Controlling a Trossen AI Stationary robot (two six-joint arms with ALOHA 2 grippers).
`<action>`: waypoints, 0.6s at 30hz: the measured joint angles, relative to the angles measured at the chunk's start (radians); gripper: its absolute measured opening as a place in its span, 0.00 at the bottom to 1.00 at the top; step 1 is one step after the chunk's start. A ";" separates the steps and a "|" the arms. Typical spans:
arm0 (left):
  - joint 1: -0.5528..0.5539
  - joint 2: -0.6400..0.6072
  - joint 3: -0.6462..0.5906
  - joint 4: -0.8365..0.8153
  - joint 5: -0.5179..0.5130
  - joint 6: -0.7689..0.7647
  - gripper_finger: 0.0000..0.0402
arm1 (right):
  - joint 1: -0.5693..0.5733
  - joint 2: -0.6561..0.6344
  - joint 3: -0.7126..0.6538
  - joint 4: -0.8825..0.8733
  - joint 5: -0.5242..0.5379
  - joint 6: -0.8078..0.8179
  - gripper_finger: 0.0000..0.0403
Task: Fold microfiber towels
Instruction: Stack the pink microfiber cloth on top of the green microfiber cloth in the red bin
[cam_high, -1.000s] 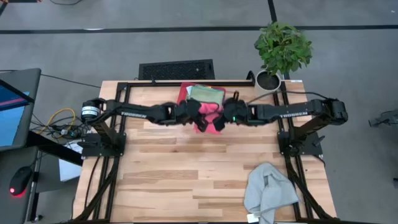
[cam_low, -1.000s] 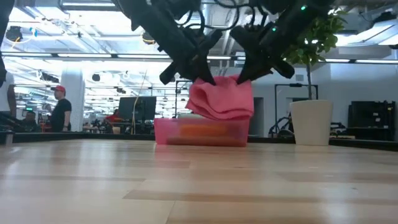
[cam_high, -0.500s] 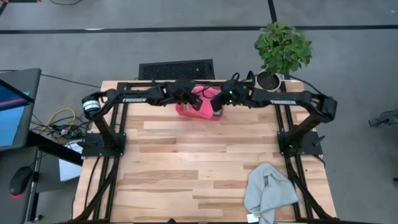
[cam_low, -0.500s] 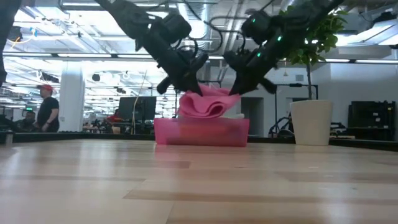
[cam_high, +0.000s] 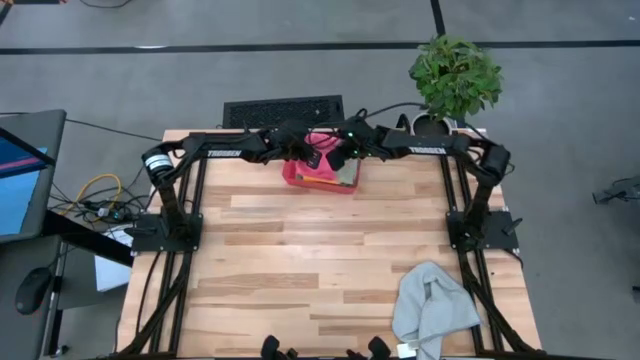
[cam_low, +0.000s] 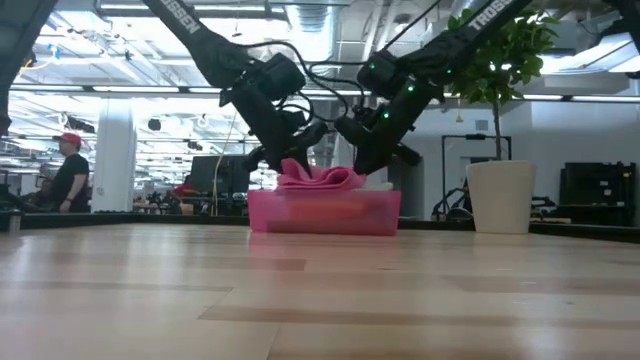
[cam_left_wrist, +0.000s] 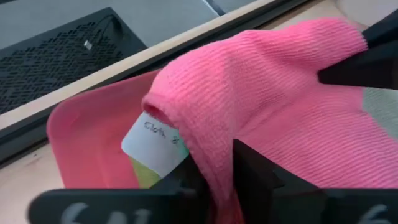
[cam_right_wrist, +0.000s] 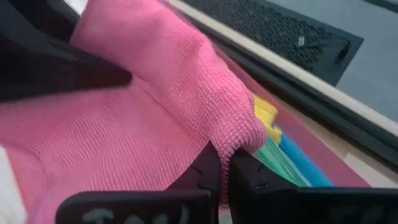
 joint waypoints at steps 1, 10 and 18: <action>0.001 0.004 0.000 -0.001 -0.004 0.000 0.15 | 0.000 0.006 0.004 -0.005 0.001 -0.001 0.09; 0.006 -0.005 0.000 -0.003 -0.002 0.008 0.43 | -0.022 -0.047 0.011 -0.070 0.063 -0.040 0.28; 0.007 -0.026 0.000 -0.045 0.048 -0.005 0.61 | -0.017 -0.110 0.012 -0.100 0.054 -0.047 0.44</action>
